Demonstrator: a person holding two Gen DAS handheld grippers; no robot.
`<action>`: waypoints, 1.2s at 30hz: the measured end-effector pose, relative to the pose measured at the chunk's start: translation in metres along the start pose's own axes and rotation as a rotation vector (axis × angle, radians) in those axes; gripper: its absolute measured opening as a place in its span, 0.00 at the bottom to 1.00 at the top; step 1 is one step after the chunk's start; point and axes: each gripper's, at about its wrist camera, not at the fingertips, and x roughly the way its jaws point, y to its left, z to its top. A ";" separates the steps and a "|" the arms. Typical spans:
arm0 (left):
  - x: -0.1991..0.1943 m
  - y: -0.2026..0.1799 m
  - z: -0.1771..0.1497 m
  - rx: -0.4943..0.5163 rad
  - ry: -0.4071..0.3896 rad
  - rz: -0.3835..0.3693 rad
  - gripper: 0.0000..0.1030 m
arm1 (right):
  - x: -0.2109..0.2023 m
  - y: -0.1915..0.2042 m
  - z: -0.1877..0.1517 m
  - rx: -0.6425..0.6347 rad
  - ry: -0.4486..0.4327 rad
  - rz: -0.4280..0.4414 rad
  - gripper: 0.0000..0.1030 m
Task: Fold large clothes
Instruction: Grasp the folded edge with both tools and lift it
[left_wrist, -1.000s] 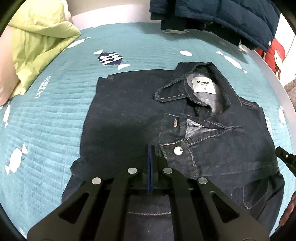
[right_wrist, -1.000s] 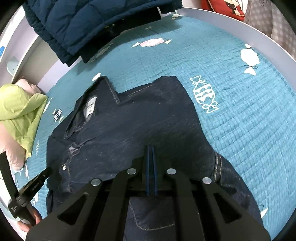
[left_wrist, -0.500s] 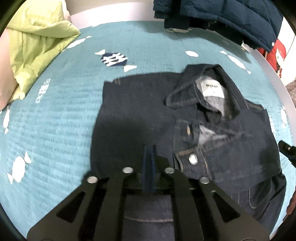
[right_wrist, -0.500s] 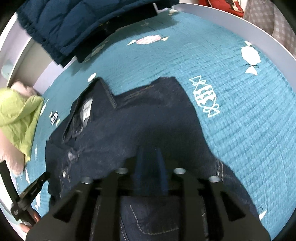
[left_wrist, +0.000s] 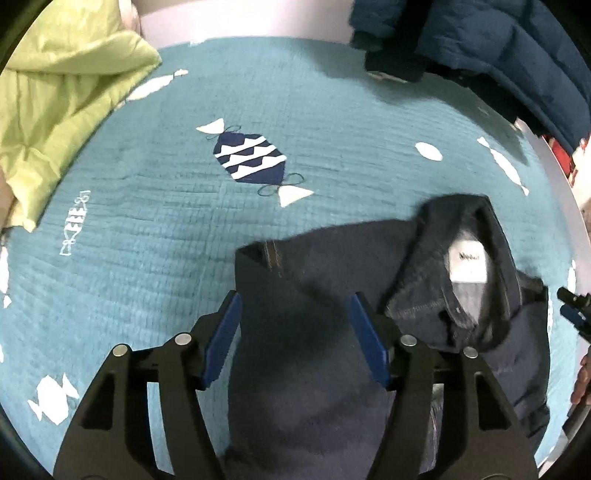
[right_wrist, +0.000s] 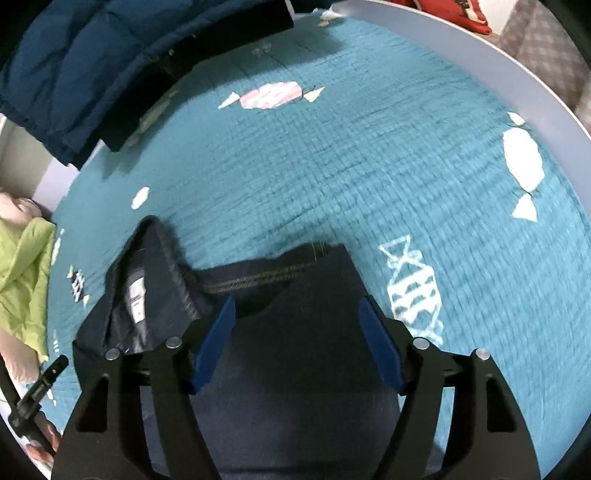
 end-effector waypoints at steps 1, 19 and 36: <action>0.007 0.005 0.005 -0.010 0.013 0.026 0.62 | 0.004 0.000 0.003 0.003 -0.001 -0.004 0.65; 0.055 0.024 0.006 -0.134 0.066 0.015 0.14 | 0.043 0.010 -0.002 -0.047 -0.009 -0.175 0.29; -0.047 0.007 -0.008 -0.075 -0.086 -0.035 0.10 | -0.068 0.015 -0.013 -0.057 -0.157 -0.103 0.09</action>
